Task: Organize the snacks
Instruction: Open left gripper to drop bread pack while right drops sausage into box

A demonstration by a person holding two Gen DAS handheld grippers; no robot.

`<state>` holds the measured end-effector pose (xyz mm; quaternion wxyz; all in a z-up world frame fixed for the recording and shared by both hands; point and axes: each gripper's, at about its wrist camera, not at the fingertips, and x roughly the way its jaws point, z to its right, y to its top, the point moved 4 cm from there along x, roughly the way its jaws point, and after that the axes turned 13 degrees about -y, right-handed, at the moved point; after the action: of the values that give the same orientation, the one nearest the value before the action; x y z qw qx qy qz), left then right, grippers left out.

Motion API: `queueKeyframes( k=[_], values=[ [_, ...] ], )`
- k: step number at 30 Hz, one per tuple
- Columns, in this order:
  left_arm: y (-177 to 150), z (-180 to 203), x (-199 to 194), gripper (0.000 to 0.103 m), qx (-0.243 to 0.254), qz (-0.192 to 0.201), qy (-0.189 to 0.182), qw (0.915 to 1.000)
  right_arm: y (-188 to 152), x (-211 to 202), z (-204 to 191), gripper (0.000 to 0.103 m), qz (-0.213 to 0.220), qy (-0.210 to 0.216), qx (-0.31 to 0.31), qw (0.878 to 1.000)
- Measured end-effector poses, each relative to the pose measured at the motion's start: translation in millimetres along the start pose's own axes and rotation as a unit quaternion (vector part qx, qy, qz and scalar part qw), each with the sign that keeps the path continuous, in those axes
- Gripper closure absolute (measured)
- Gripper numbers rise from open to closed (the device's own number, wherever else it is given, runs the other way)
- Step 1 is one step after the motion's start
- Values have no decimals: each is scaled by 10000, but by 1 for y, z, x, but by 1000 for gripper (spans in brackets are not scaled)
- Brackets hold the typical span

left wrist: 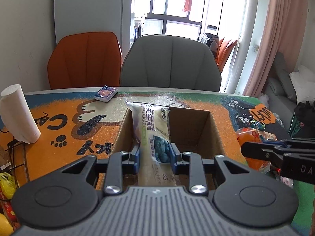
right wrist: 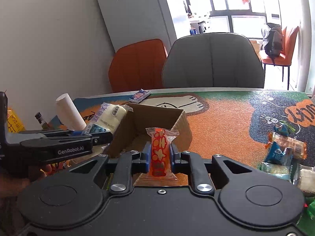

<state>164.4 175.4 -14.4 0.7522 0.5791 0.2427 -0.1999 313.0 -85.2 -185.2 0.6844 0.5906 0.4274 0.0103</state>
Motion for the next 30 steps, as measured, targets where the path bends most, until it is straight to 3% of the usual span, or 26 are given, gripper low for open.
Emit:
queueKeyframes(
  k=[12, 14, 15, 20, 25, 30],
  values=[
    [3, -9, 2, 71, -13, 36, 88, 10000, 9, 26, -14, 86, -70, 112, -11, 9999],
    [3, -9, -1, 71, -27, 47, 117, 9999, 11, 27, -13, 82, -56, 226, 80, 9997],
    [2, -9, -3, 69, -37, 55, 135, 9999, 12, 27, -13, 75, -59, 240, 101, 9996],
    [1, -5, -11, 55, -14, 107, 177, 9998, 12, 20, -7, 73, -53, 153, 143, 9998],
    [-3, 4, -18, 29, -34, 124, 122, 9998, 6, 8, 8, 70, -67, 18, 160, 9998],
    [-7, 15, -23, 17, -71, 78, 120, 9999, -3, -4, 26, 60, -128, -166, 204, 9996]
  ],
)
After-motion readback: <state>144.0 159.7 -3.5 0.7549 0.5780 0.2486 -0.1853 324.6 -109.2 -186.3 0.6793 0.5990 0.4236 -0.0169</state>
